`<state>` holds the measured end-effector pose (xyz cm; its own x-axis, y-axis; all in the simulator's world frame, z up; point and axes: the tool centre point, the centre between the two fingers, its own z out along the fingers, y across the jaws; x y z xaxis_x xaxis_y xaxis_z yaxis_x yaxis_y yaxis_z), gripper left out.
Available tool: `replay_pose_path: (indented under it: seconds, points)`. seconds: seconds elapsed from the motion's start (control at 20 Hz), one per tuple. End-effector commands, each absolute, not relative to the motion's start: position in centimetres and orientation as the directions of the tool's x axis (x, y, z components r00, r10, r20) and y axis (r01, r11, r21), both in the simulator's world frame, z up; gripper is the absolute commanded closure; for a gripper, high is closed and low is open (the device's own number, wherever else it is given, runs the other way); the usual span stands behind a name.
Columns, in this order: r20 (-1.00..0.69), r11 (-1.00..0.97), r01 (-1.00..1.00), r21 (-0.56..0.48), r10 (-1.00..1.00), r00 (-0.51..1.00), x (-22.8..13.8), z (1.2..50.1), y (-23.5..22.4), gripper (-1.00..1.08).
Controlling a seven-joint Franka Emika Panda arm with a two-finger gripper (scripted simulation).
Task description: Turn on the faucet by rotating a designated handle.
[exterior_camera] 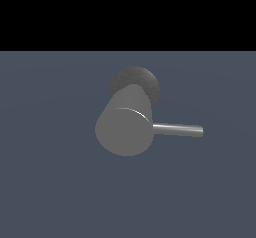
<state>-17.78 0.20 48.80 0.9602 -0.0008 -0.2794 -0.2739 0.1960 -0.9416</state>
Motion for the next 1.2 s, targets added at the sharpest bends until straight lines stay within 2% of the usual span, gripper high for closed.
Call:
replay_pose_path:
  seconds: [0.0, 0.65, 0.9, 1.15]
  points:
    - [-0.289, 0.194, -0.283, -0.939, -0.006, 0.957, -17.5, 48.9, 0.4, 1.08]
    - [-0.292, 0.228, -0.276, -0.934, -0.042, 0.955, -16.8, 49.2, -0.4, 1.08]
    - [-0.275, 0.308, -0.231, -0.923, -0.107, 0.955, -15.9, 49.3, -2.8, 1.08]
    - [-0.266, 0.429, -0.151, -0.890, -0.221, 0.938, -14.5, 49.1, -7.0, 1.08]
